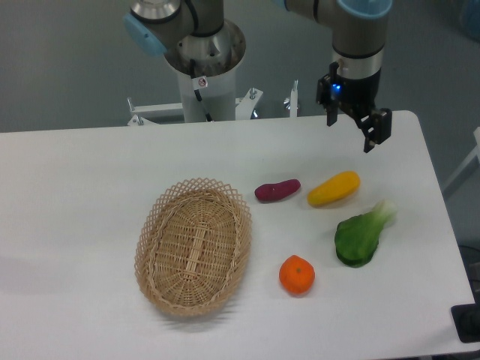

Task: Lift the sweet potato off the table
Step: 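Move the open gripper over the purple sweet potato and descend, then close the gripper around the purple sweet potato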

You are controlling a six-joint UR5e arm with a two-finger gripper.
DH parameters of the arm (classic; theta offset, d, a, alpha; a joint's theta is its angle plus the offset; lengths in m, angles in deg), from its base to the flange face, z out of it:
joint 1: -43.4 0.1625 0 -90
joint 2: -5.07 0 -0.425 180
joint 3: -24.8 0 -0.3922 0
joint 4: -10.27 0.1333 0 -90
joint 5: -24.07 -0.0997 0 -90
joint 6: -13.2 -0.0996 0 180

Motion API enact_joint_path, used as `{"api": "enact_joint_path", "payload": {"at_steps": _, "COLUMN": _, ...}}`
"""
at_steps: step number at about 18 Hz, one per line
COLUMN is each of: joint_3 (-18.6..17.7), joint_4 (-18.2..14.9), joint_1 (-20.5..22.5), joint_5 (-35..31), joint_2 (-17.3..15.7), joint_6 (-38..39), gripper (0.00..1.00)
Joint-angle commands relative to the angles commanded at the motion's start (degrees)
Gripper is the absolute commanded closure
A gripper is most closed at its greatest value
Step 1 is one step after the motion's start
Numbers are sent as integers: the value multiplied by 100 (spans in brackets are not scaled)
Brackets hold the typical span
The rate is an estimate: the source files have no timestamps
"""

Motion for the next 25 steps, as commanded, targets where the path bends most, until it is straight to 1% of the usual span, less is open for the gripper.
{"api": "enact_joint_path", "payload": {"at_steps": 2, "joint_3": -71, "joint_4": 9, "joint_1": -149, "joint_5": 0, "joint_2": 17, "joint_6": 141, "gripper": 0}}
{"api": "enact_joint_path", "payload": {"at_steps": 5, "joint_3": -421, "joint_4": 44, "joint_1": -263, "joint_5": 0, "joint_2": 35, "joint_6": 212, "gripper": 0}}
{"api": "enact_joint_path", "payload": {"at_steps": 6, "joint_3": -553, "joint_4": 149, "joint_1": -325, "joint_5": -8, "joint_2": 53, "joint_6": 160, "gripper": 0}}
{"api": "enact_joint_path", "payload": {"at_steps": 7, "joint_3": -720, "joint_4": 419, "joint_1": -395, "joint_5": -9, "joint_2": 105, "joint_6": 125, "gripper": 0}}
{"api": "enact_joint_path", "payload": {"at_steps": 9, "joint_3": -1097, "joint_4": 1227, "joint_1": -562, "joint_5": -43, "joint_2": 324, "joint_6": 107, "gripper": 0}}
{"api": "enact_joint_path", "payload": {"at_steps": 10, "joint_3": -1265, "joint_4": 1544, "joint_1": -615, "joint_5": -70, "joint_2": 421, "joint_6": 98, "gripper": 0}}
{"api": "enact_joint_path", "payload": {"at_steps": 11, "joint_3": -1345, "joint_4": 1730, "joint_1": -642, "joint_5": -96, "joint_2": 509, "joint_6": 80, "gripper": 0}}
{"api": "enact_joint_path", "payload": {"at_steps": 13, "joint_3": -1372, "joint_4": 1732, "joint_1": -712, "joint_5": -114, "joint_2": 615, "joint_6": -68, "gripper": 0}}
{"api": "enact_joint_path", "payload": {"at_steps": 15, "joint_3": -1407, "joint_4": 1749, "joint_1": -817, "joint_5": -140, "joint_2": 816, "joint_6": -122, "gripper": 0}}
{"api": "enact_joint_path", "payload": {"at_steps": 17, "joint_3": -1503, "joint_4": 1793, "joint_1": -861, "joint_5": -394, "joint_2": 879, "joint_6": -122, "gripper": 0}}
{"api": "enact_joint_path", "payload": {"at_steps": 19, "joint_3": -1495, "joint_4": 1819, "joint_1": -1010, "joint_5": -623, "joint_2": 1045, "joint_6": -113, "gripper": 0}}
{"api": "enact_joint_path", "payload": {"at_steps": 21, "joint_3": -1530, "joint_4": 2012, "joint_1": -1063, "joint_5": -676, "joint_2": 1177, "joint_6": -69, "gripper": 0}}
{"api": "enact_joint_path", "payload": {"at_steps": 25, "joint_3": -1706, "joint_4": 2399, "joint_1": -1099, "joint_5": -676, "joint_2": 1318, "joint_6": -43, "gripper": 0}}
